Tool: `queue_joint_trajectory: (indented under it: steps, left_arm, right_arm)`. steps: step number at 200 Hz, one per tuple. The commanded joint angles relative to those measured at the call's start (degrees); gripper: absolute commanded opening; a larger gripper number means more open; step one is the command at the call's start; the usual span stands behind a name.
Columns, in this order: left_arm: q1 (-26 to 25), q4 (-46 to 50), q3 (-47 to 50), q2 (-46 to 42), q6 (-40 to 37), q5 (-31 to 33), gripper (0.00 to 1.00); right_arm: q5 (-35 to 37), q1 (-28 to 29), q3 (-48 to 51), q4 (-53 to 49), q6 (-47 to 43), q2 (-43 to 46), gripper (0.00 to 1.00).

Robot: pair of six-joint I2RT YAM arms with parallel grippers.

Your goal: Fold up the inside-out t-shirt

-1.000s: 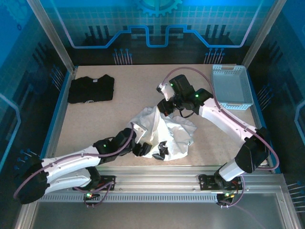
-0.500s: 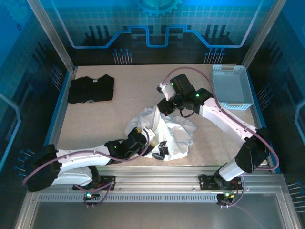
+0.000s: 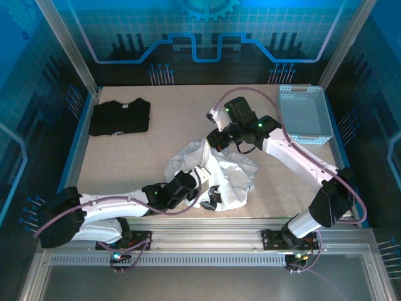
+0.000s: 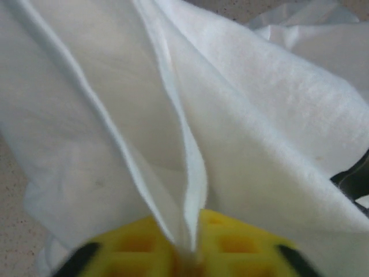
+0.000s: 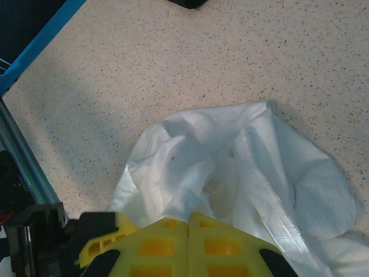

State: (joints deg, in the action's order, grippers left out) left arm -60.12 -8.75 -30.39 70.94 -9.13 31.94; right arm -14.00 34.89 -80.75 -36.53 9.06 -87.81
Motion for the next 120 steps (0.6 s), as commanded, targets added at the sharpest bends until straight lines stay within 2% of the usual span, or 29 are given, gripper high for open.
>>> queue_joint_trajectory:
  steps: [1,16,35,53,67,96,120]
  left_arm:
    - [0.5,0.7,-0.5,-4.0,2.2,3.7,0.0]
    - [3.5,6.6,-1.7,-9.1,8.8,3.8,0.0]
    - [10.5,17.9,-5.5,-16.2,20.6,-2.1,0.0]
    - [17.4,25.6,-8.9,-21.5,27.6,-8.7,0.0]
    - [22.1,29.6,-11.7,-23.8,29.4,-14.7,0.0]
    - [29.9,40.1,-20.1,-22.8,31.0,-21.6,0.0]
    - [35.2,44.8,-25.0,-22.0,30.1,-23.6,0.0]
  right_arm:
    - [-1.6,-0.6,0.7,1.9,2.0,0.3,0.0]
    - [-1.4,0.7,1.5,3.5,4.1,0.6,0.0]
    - [1.4,3.4,4.4,6.0,7.9,1.7,0.01]
    - [4.2,6.1,8.0,8.8,11.0,3.0,0.05]
    - [4.9,7.4,10.0,10.8,12.3,3.9,0.1]
    - [-0.4,9.6,11.8,13.1,9.8,6.3,0.32]
    - [5.1,6.3,14.2,7.9,7.8,10.9,0.44]
